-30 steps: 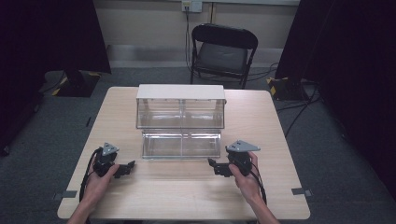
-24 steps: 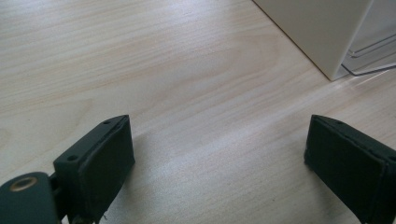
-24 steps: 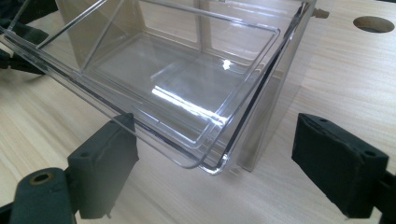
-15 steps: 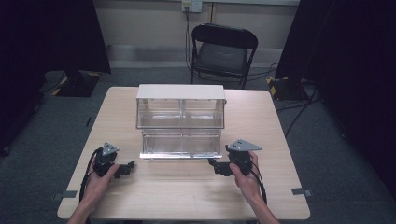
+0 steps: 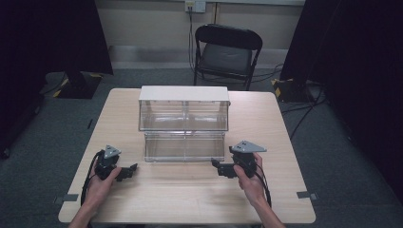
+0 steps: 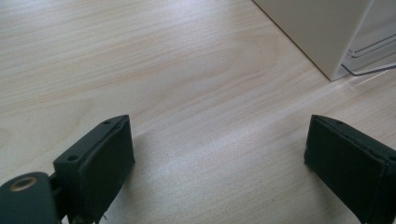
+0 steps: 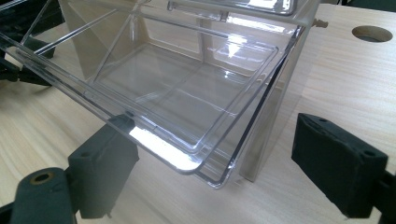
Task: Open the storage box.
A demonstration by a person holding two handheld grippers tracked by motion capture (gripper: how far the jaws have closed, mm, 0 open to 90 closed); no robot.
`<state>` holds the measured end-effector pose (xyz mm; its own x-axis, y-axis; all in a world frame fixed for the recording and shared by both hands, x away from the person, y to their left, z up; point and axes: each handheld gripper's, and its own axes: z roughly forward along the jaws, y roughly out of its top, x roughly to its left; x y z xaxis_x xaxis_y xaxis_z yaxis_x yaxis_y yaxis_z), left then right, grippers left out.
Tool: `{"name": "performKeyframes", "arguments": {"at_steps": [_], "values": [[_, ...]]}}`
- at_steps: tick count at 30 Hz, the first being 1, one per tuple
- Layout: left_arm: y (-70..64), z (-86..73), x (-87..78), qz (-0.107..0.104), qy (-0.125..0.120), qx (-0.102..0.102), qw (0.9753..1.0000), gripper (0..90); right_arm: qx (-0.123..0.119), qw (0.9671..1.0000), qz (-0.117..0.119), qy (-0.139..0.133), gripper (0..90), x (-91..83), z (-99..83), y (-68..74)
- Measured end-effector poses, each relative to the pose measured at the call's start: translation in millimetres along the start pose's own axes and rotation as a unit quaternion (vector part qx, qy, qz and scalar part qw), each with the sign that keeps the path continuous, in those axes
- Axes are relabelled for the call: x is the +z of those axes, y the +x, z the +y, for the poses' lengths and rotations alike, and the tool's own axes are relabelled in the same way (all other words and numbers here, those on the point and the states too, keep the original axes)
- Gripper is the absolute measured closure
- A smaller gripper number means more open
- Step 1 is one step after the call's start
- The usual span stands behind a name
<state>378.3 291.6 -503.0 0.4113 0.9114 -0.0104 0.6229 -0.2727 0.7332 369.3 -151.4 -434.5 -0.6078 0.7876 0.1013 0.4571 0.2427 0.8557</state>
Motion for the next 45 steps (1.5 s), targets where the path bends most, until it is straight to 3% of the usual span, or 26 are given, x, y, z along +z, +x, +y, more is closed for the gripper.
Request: {"name": "performKeyframes", "arguments": {"at_steps": [37, 45], "values": [[-0.1, 0.0, 0.0, 0.0, 0.0, 0.0, 1.0, 7.7, 0.007, 0.9998, 0.005, -0.017, 13.9, 1.0, 9.9, 0.2], [-0.1, -0.1, 0.0, 0.0, 0.0, 0.0, 1.0, 7.7, 0.007, 0.9998, 0.016, -0.014, 13.8, 3.8, 17.1, 1.8]]}}
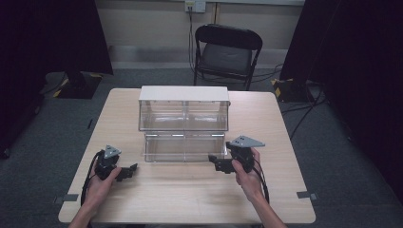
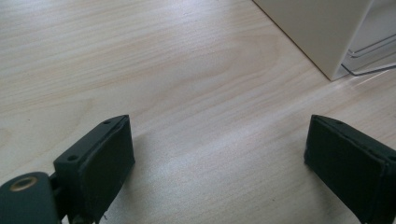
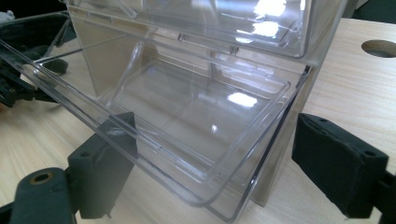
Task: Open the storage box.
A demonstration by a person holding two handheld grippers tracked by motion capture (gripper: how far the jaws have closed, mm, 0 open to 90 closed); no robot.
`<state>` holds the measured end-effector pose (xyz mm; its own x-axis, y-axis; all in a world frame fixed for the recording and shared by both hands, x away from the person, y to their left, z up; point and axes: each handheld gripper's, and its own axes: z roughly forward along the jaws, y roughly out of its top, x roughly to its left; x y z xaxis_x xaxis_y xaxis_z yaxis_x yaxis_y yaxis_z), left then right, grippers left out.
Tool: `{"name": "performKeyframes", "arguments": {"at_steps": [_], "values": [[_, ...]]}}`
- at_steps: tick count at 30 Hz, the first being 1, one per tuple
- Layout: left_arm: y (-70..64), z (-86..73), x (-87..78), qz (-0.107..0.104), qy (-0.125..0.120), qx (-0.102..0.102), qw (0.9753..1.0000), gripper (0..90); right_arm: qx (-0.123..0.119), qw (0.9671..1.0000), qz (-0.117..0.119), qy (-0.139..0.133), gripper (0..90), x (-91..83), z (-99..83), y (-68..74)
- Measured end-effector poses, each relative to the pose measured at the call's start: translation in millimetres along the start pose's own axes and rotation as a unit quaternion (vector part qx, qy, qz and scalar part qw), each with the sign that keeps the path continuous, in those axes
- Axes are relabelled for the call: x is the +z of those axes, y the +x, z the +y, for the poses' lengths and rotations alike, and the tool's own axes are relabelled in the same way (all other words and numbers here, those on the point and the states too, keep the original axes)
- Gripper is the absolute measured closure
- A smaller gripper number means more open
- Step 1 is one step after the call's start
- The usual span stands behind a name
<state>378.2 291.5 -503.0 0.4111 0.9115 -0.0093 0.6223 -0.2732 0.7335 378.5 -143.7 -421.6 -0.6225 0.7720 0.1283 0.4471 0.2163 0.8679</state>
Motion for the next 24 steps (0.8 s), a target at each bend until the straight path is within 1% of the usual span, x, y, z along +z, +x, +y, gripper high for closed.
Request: {"name": "performKeyframes", "arguments": {"at_steps": [1, 4, 9, 13, 19, 24], "values": [[-0.2, 0.0, 0.1, 0.0, 0.0, -0.001, 1.0, 7.7, 0.003, 1.0, 0.0, 0.002, 13.8, -0.1, 2.0, 0.1], [0.0, 0.0, -0.1, 0.0, 0.0, 0.0, 1.0, 7.7, 0.003, 1.0, 0.003, 0.002, 13.8, 0.8, 3.5, -0.9], [-0.1, 0.0, 0.1, 0.0, 0.0, -0.001, 1.0, 7.7, -0.001, 1.0, 0.001, 0.005, 13.8, 2.3, 6.4, -1.2], [-0.1, 0.0, 0.0, 0.0, 0.0, -0.001, 1.0, 7.7, 0.0, 1.0, -0.002, 0.006, 13.7, 2.9, 7.7, -2.3], [-0.1, 0.0, 0.1, 0.0, 0.0, -0.001, 1.0, 7.7, 0.005, 1.0, -0.001, -0.001, 13.7, 3.6, 10.5, -5.1], [-0.1, 0.0, 0.1, 0.0, 0.0, -0.001, 1.0, 7.7, 0.004, 1.0, -0.005, 0.004, 13.8, 5.9, 10.1, -7.1]]}}
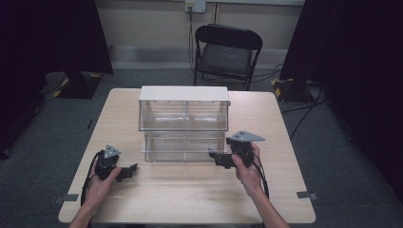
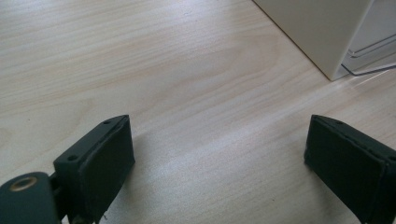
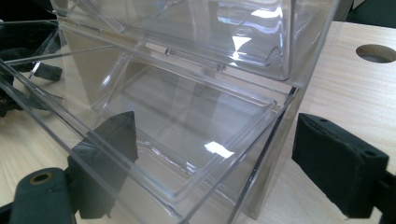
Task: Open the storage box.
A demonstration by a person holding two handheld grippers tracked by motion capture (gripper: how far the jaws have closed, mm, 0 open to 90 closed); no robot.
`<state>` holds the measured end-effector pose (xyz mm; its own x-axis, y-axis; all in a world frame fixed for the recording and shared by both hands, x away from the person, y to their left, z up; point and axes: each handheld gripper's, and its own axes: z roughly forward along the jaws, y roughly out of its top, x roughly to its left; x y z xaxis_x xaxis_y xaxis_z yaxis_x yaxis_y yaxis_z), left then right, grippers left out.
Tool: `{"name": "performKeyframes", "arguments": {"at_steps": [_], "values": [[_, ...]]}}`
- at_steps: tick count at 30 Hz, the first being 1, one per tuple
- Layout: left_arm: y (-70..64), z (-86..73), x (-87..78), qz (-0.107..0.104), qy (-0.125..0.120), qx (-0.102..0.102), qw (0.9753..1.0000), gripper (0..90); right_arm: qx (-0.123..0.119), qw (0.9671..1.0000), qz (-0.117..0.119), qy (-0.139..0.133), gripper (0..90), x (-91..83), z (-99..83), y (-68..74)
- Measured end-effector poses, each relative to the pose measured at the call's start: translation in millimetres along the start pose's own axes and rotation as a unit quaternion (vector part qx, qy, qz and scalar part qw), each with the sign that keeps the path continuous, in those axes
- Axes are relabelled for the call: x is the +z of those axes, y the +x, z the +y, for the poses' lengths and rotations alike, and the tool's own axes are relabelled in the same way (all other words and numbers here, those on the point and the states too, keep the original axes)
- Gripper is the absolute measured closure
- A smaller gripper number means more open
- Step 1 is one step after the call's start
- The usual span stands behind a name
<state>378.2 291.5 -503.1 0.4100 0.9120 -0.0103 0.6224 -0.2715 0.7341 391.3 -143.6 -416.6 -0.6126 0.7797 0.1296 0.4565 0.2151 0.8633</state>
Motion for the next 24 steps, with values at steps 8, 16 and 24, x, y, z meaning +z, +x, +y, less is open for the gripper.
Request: {"name": "performKeyframes", "arguments": {"at_steps": [8, 16, 24], "values": [[0.0, 0.0, 0.0, 0.0, 0.0, 0.0, 1.0, 7.7, 0.001, 1.0, -0.005, -0.004, 14.0, 2.4, 3.0, -1.1], [0.0, 0.0, 0.0, 0.0, 0.0, 0.0, 1.0, 7.7, -0.006, 0.9999, -0.01, -0.004, 14.0, 4.6, 10.2, -1.9], [0.0, 0.0, 0.0, 0.0, 0.0, 0.0, 1.0, 7.7, 0.004, 0.9999, -0.005, -0.013, 13.7, 5.6, 11.5, -3.3]]}}
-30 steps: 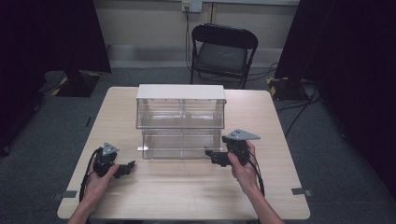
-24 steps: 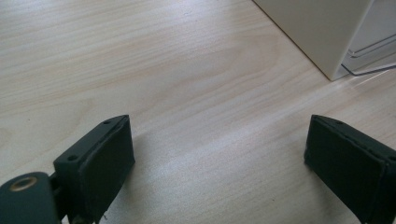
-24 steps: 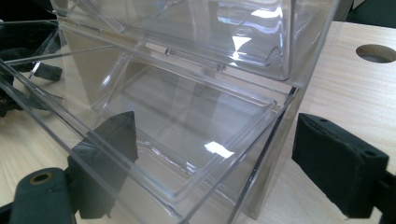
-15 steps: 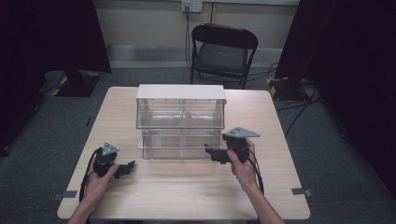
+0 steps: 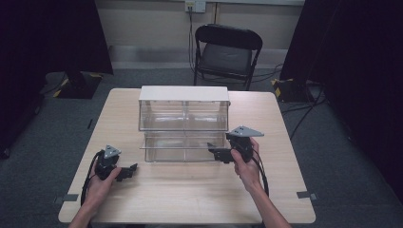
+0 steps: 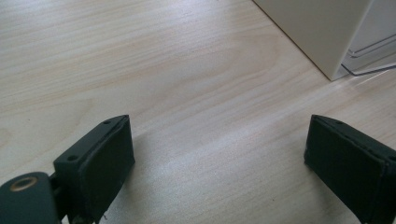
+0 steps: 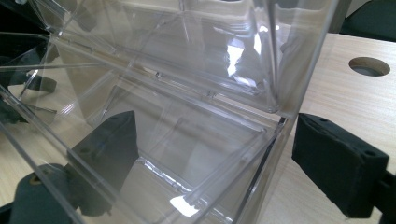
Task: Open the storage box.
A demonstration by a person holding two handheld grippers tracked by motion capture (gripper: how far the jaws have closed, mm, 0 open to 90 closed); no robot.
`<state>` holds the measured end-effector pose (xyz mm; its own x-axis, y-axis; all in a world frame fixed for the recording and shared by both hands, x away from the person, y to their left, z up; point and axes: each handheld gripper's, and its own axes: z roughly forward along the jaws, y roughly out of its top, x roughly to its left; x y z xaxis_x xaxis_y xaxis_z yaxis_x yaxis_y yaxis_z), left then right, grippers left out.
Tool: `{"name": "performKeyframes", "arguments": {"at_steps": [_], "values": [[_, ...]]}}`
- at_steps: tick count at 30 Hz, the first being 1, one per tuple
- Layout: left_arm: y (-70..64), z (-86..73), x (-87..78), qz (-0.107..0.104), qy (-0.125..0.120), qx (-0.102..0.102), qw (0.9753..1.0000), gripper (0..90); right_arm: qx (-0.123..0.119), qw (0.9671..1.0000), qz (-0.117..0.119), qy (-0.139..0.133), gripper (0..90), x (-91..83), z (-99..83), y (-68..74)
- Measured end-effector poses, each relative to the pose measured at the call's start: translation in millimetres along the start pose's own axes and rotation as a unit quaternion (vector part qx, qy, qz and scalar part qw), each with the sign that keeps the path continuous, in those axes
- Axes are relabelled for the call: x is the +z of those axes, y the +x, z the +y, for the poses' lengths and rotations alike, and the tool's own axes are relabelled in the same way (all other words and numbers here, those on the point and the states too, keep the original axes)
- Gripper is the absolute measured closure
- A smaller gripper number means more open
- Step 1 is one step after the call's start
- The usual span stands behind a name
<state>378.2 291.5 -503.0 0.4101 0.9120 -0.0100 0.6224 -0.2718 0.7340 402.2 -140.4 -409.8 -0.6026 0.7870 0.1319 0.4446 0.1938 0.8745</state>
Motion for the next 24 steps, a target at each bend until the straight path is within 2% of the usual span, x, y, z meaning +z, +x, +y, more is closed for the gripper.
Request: {"name": "performKeyframes", "arguments": {"at_steps": [19, 22, 24], "values": [[0.0, 0.0, 0.0, 0.0, 0.0, 0.0, 1.0, 7.7, -0.003, 0.9999, 0.0, -0.01, 13.7, 2.5, 2.5, -4.0], [0.0, 0.0, 0.1, 0.0, 0.0, 0.0, 1.0, 7.7, 0.003, 1.0, 0.0, -0.008, 13.7, 2.6, 3.8, -4.0], [0.0, 0.0, 0.0, 0.0, 0.0, 0.0, 1.0, 7.7, -0.003, 1.0, -0.002, -0.007, 13.3, 3.7, 5.7, -3.1]]}}
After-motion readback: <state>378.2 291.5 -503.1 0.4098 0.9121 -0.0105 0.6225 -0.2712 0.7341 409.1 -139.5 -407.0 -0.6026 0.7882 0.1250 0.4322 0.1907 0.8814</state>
